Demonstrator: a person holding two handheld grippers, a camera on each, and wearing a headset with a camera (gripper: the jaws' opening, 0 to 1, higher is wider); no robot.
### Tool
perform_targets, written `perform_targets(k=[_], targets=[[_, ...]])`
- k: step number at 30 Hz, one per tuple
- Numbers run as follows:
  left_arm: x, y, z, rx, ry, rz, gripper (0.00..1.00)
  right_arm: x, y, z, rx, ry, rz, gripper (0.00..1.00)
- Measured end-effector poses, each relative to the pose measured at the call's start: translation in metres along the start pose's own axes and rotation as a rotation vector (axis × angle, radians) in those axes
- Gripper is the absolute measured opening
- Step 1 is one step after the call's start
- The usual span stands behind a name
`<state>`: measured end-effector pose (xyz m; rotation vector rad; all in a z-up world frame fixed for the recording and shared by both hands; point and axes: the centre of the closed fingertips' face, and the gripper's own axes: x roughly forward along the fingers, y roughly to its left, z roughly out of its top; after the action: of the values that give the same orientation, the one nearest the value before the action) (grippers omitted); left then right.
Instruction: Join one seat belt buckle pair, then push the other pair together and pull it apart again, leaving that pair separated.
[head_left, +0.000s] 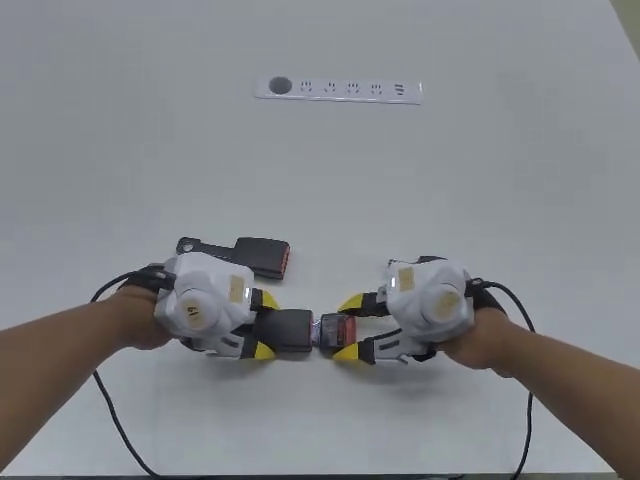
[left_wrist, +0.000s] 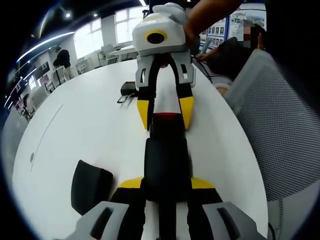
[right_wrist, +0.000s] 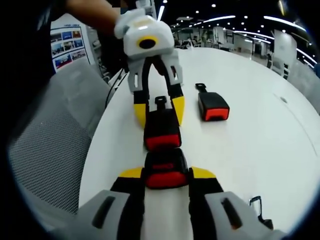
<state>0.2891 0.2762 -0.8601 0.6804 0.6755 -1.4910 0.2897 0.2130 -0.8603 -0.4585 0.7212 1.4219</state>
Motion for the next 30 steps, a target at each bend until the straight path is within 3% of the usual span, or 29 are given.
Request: perform_targets(k=[30], targets=[[0.0010, 0.0011, -0.0004, 0.005, 0.001, -0.007, 0.32, -0.0019, -0.0001, -0.0004, 0.033, -0.079, -0.019, 0.33]])
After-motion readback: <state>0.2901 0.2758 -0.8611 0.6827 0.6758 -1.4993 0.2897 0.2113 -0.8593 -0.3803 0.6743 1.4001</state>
